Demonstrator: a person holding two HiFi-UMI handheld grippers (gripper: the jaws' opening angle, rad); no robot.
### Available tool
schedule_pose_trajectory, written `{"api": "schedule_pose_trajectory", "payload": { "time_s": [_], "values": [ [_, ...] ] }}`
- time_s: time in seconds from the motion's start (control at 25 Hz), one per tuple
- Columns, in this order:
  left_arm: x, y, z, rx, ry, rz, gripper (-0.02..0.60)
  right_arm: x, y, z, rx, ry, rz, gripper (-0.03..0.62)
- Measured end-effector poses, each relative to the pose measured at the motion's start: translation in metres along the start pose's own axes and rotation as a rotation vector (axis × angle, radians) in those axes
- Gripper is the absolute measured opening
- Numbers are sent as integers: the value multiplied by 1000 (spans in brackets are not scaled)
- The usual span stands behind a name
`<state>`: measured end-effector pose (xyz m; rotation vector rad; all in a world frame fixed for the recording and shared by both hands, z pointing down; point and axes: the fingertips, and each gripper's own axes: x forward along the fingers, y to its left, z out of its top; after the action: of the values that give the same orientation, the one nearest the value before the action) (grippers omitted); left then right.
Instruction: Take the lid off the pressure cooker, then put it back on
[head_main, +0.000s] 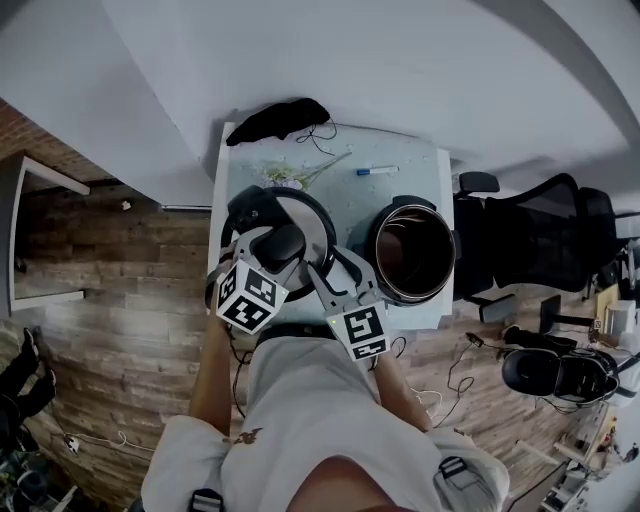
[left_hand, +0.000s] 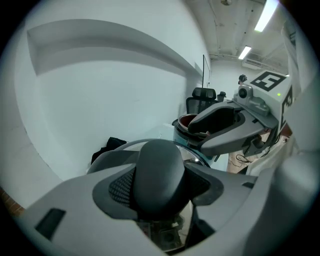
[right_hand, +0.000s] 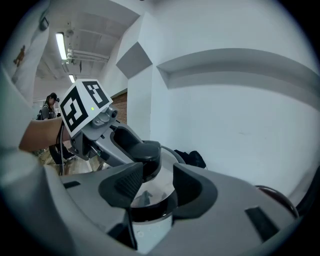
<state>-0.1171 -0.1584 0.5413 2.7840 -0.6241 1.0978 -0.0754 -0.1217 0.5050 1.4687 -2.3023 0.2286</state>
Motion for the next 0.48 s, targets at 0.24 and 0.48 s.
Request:
{"api": "schedule_pose_trajectory", "payload": {
  "time_s": [0.24, 0.48],
  "values": [
    [0, -2, 37, 73, -22, -47, 275, -19, -25, 17, 16, -32, -82, 191],
    [6, -13, 71, 126, -49, -116, 275, -40, -48, 30, 21, -54, -183, 192]
  ]
}}
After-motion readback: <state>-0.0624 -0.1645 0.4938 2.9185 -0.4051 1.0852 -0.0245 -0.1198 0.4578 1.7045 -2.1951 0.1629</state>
